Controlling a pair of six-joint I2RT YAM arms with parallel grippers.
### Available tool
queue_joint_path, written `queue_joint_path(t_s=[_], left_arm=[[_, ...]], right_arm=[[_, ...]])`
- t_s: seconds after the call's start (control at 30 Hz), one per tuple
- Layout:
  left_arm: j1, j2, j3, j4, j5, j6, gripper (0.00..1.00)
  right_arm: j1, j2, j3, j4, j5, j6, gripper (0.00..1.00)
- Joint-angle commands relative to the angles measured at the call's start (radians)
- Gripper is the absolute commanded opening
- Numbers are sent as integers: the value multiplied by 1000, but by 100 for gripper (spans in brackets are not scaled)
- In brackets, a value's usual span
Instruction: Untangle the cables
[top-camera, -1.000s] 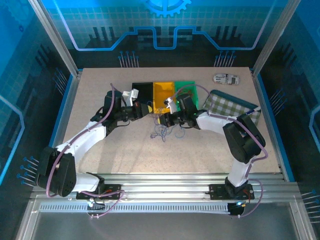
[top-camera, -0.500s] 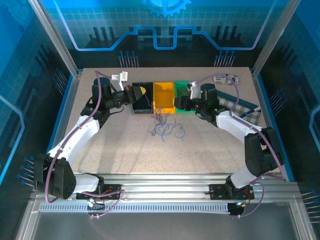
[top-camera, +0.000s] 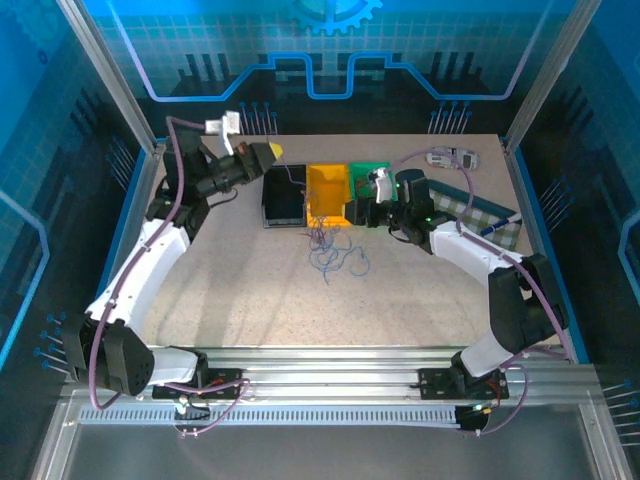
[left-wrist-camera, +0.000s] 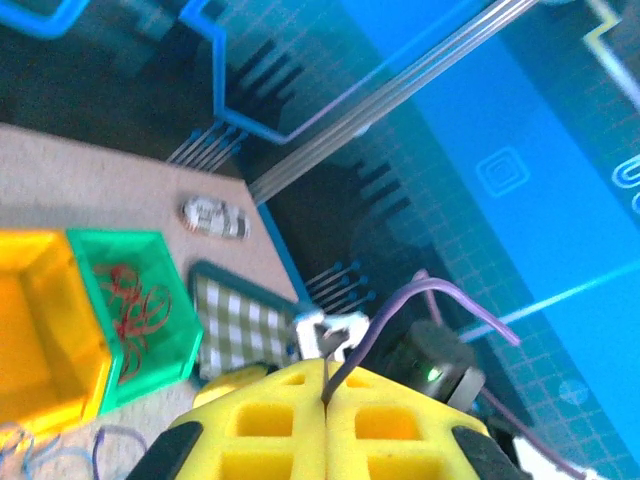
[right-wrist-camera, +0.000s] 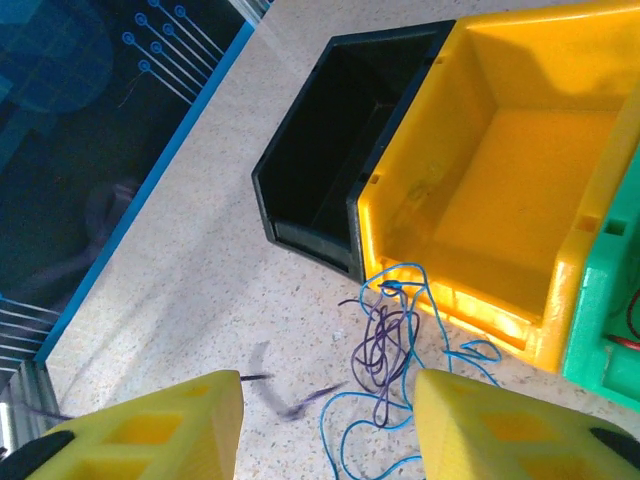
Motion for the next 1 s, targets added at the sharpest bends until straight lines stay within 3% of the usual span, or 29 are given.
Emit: queue_joint_path(t_s=[0.0, 0.33, 0.87, 0.97], left_arm=[[17, 39, 120, -77, -57, 35, 0], [73, 154, 187, -114, -241, 91, 0], [106, 411, 255, -72, -280, 140, 0], [97, 421, 218, -107, -375, 163, 0]], right_arm=[[13, -17, -2, -10, 34, -5, 48], [19, -11, 7, -35, 19, -10, 48], [25, -14, 10, -81, 44, -26, 48], [25, -11, 15, -88, 49, -31, 48]])
